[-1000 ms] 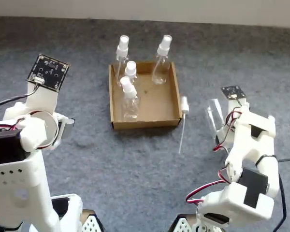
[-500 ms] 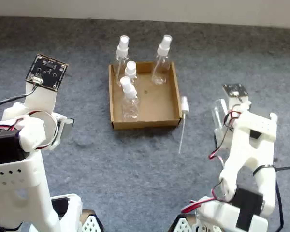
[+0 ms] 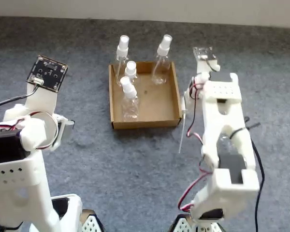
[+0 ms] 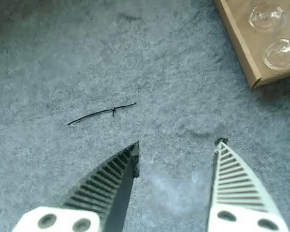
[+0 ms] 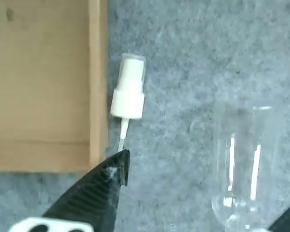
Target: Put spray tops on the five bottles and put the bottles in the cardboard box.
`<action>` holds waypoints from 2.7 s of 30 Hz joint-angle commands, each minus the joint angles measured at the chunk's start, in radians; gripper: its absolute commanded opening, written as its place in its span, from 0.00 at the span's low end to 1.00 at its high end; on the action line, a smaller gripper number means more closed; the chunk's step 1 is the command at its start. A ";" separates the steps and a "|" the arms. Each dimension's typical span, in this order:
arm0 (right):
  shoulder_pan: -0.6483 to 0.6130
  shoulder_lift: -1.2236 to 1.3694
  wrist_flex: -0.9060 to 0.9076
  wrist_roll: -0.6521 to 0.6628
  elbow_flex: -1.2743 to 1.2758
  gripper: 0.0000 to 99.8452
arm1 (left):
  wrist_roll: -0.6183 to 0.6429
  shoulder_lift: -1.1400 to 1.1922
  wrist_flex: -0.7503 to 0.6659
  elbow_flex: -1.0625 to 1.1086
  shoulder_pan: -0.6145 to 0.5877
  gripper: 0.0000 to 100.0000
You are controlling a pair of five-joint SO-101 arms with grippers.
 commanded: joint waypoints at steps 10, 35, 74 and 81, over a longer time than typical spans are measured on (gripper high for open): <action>-0.027 0.340 0.162 -0.020 -0.526 0.44 | 0.008 0.004 -0.072 0.099 -0.016 0.23; 0.030 0.513 0.185 -0.020 -0.601 0.44 | 0.008 0.004 -0.068 0.099 -0.016 0.23; 0.044 0.653 0.397 -0.012 -0.983 0.44 | 0.009 0.002 -0.066 0.093 -0.016 0.23; -0.079 0.634 0.515 -0.012 -1.122 0.44 | 0.011 0.002 -0.066 0.093 -0.015 0.23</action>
